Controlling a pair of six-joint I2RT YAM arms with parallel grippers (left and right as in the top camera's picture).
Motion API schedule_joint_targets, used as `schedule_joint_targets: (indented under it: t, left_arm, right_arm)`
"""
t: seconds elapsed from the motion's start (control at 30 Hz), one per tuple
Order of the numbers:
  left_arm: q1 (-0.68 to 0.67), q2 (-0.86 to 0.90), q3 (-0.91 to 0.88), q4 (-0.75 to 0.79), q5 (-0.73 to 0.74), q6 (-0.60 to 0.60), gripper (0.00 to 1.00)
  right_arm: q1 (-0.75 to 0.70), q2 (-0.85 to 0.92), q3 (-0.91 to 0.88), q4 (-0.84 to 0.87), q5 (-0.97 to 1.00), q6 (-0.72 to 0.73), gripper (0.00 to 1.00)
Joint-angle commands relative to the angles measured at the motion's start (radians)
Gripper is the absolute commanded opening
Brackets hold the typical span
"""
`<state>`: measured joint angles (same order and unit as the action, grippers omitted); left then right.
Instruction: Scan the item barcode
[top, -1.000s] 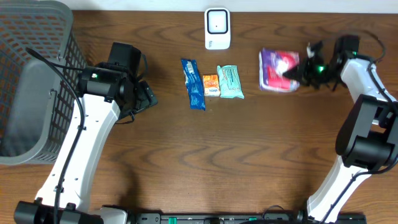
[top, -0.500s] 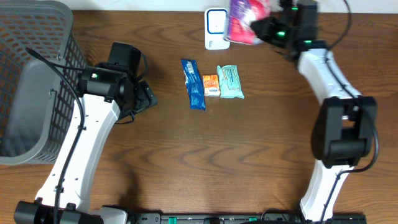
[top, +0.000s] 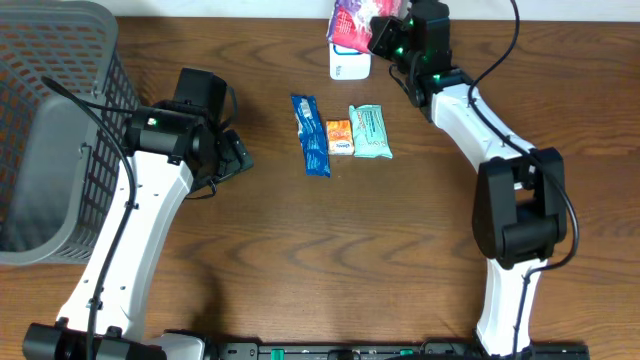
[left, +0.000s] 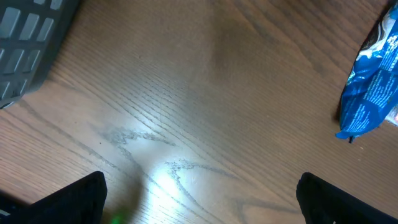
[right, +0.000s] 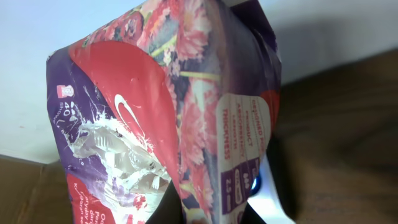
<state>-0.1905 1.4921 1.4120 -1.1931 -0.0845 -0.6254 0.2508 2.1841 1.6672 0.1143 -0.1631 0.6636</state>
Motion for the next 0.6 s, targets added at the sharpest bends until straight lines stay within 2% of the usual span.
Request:
schedule_joint_targets:
  t: [0.0, 0.23, 0.4, 0.57]
  left_arm:
    - [0.004, 0.002, -0.001, -0.003, -0.006, -0.005, 0.98]
    - [0.004, 0.002, -0.001, -0.003, -0.006, -0.005, 0.98]
    - [0.004, 0.002, -0.001, -0.003, -0.006, -0.005, 0.98]
    - [0.004, 0.002, -0.001, -0.003, -0.006, -0.005, 0.98]
  right_arm:
    - [-0.003, 0.027, 0.016, 0.007, -0.039, -0.006, 0.01]
    - [-0.095, -0.013, 0.079, -0.067, -0.149, -0.051, 0.01]
    - [-0.277, -0.091, 0.126, -0.325, -0.161, -0.090, 0.01]
    - [-0.467, -0.127, 0.126, -0.584, -0.156, -0.237, 0.01]
